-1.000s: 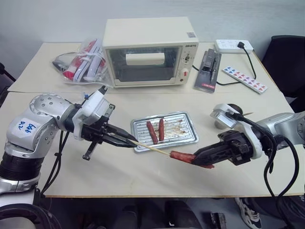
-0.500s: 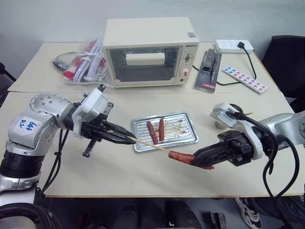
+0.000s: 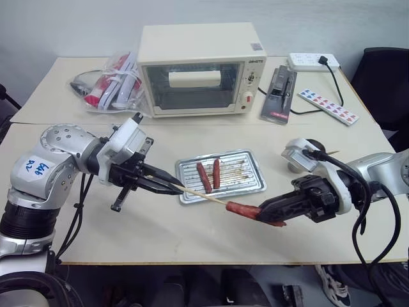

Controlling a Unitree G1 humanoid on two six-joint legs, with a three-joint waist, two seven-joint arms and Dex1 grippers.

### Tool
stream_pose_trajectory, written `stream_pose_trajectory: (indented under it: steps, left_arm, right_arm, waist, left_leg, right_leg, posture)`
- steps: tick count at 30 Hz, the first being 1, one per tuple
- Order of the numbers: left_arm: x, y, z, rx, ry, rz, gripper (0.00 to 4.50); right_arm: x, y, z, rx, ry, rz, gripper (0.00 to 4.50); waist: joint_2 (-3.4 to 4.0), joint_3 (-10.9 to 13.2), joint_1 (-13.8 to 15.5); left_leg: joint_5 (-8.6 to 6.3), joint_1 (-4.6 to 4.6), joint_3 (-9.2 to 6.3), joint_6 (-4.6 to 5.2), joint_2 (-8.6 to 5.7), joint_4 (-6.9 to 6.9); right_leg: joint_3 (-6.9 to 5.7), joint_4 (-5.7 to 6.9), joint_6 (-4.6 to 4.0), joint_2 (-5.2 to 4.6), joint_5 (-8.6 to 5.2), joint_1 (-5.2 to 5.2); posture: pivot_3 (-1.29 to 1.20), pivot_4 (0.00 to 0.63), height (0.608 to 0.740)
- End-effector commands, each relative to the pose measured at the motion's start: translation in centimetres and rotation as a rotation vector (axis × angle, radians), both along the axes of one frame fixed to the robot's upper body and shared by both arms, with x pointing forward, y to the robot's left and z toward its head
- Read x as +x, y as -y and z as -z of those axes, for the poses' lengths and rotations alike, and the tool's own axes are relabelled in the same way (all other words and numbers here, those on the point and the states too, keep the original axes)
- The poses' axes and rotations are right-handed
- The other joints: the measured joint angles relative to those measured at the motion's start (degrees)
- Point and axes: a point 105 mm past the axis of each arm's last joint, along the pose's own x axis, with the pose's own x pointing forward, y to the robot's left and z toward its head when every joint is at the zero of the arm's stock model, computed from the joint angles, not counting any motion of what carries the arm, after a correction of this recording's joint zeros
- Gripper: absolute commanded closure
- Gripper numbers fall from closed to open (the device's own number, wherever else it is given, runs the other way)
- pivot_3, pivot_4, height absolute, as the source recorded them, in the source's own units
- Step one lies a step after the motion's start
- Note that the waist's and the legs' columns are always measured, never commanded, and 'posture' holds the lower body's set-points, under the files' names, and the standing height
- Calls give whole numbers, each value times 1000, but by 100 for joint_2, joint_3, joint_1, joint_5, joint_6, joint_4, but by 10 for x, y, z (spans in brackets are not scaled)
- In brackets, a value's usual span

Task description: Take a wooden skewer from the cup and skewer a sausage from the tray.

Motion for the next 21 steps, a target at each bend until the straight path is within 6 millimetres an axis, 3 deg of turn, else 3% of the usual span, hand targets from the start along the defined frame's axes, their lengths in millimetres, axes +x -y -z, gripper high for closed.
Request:
stream_pose_trajectory:
  steps: [1,21]
  left_arm:
    - [-5,2,-6,1,29,26,4500]
    - [-10,24,-4,-49,21,95,4500]
  right_arm:
    - [0,3,-9,22,34,10,4116]
    - [-6,-16,-19,87,42,-52,4116]
  waist:
    - [0,0,0]
    - [0,0,1]
  left_leg:
    - [0,0,0,0,0,0]
    - [0,0,0,0,0,0]
  right_leg:
    - [0,0,0,0,0,0]
    - [0,-9,0,0,0,1]
  posture:
    - [0,150,740]
    - [0,150,740]
